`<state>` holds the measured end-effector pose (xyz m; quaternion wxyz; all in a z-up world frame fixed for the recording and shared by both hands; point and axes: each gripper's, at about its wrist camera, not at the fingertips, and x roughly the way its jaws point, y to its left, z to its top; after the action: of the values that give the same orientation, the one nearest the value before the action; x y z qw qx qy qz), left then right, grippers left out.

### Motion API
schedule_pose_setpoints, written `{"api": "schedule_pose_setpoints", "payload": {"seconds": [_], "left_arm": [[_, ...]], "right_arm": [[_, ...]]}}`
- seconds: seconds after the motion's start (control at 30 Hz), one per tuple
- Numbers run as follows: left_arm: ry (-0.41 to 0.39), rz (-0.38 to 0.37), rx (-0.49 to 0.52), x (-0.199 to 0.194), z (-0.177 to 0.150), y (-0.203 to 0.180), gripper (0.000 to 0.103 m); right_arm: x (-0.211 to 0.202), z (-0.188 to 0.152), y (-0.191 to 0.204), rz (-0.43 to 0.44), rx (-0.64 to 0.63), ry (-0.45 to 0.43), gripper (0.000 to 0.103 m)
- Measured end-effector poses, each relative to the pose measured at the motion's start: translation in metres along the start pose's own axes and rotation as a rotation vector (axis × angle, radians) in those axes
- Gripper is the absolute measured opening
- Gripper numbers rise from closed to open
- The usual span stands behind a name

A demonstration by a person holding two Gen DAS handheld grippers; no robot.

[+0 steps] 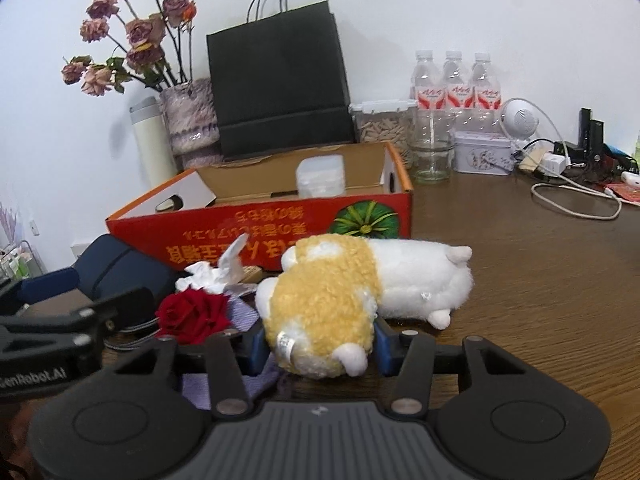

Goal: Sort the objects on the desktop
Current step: 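Grasp the red rose with left gripper while right gripper holds the plush toy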

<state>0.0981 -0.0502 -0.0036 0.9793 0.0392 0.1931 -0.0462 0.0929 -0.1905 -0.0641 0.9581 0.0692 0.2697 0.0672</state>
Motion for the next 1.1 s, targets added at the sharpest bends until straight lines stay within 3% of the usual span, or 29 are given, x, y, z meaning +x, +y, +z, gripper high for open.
{"api": "schedule_pose_setpoints", "payload": {"seconds": [0.17, 0.4, 0.53, 0.7, 1.1], "left_arm": [[0.039, -0.012, 0.04, 0.015, 0.0, -0.018, 0.103], [0.106, -0.024, 0.042, 0.032, -0.004, -0.024, 0.079], [0.109, -0.033, 0.053, 0.032, -0.005, -0.026, 0.073], [0.133, -0.054, 0.046, 0.034, -0.006, -0.025, 0.058], [0.142, -0.082, 0.026, 0.033, -0.007, -0.024, 0.042]], "right_arm": [[-0.004, 0.001, -0.015, -0.023, 0.011, -0.018, 0.048], [-0.007, 0.0, -0.024, -0.029, 0.007, -0.029, 0.048], [-0.009, -0.002, -0.021, -0.025, -0.01, -0.038, 0.048], [-0.008, -0.003, -0.017, -0.023, -0.027, -0.033, 0.048], [-0.01, -0.005, -0.014, -0.021, -0.048, -0.047, 0.048]]}}
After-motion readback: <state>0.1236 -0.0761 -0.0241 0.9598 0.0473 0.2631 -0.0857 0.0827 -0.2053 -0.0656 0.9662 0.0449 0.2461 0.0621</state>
